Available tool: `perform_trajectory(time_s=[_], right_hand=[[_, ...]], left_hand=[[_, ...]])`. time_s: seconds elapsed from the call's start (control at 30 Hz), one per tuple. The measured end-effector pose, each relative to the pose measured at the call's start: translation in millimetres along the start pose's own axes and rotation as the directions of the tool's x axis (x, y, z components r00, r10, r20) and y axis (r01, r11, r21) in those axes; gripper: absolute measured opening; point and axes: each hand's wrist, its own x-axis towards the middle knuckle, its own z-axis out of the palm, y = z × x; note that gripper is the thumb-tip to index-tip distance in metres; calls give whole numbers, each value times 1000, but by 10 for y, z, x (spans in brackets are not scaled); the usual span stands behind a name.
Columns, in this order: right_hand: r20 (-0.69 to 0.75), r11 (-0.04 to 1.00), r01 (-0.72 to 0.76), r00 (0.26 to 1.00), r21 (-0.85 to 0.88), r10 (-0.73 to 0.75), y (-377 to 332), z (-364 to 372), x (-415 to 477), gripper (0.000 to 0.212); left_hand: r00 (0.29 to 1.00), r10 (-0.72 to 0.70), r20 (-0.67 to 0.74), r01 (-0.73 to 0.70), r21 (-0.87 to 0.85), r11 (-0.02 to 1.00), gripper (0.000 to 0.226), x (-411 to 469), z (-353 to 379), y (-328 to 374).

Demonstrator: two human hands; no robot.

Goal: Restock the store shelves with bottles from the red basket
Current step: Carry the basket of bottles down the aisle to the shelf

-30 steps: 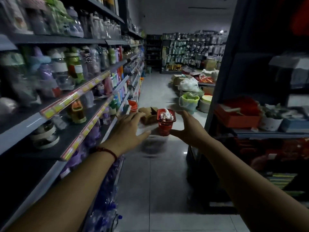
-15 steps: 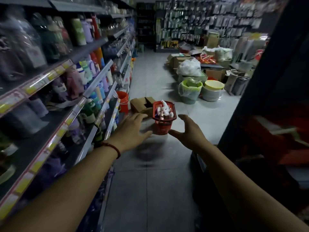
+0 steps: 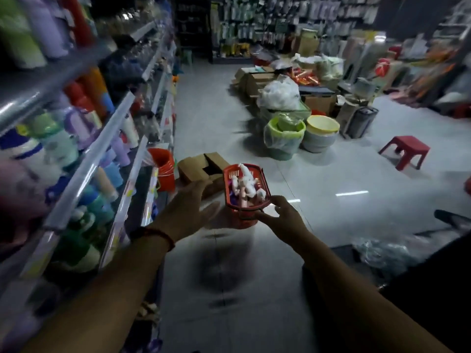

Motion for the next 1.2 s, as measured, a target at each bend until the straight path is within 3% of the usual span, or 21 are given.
perform_trajectory(time_s=[0.13,0.33,0.47,0.53,0.73,0.83,0.97,1.03,1.13,1.2], right_hand=[[-67,986,-119,990,113,127,14,210,896,59],[-168,873,-340,894,350,416,433,314,2242,62],[-124,675,-345,830,652,544,889,410,3142,30],[-124,614,-357,789,704,602,1160,488,3629,16],[-28,409,-469,629,783,777,1743,624,4984,13],[14,319,-497,556,807,831,1862,690,5469,6],[36,221,-493,459,842,888,1997,820,5979,22],[24,188,-476,403,859,915,2074,887,6195,20],[-44,167,-472,261,865,964,2240,995,6442,23],[-99,163,-480,157,862,983,2346,1089,6553,31]], left_hand=[[992,8,127,-4,-31,1000,46,1109,-24,-608],[947,-1,322,36,-104,994,38,2750,295,-1259],[911,-87,402,175,-187,967,40,3824,822,-1801],[892,-107,440,197,-163,967,38,4267,1093,-2038],[763,-226,605,348,-91,933,37,5449,1689,-2642],[740,-249,625,385,-89,919,34,6083,1800,-2852],[705,-234,669,358,-51,932,33,6997,2070,-3111],[670,-170,723,276,-30,961,37,7449,2294,-3282],[530,-63,846,63,35,997,42,8066,2687,-3513],[442,-69,894,27,63,998,43,8459,2993,-3660]])
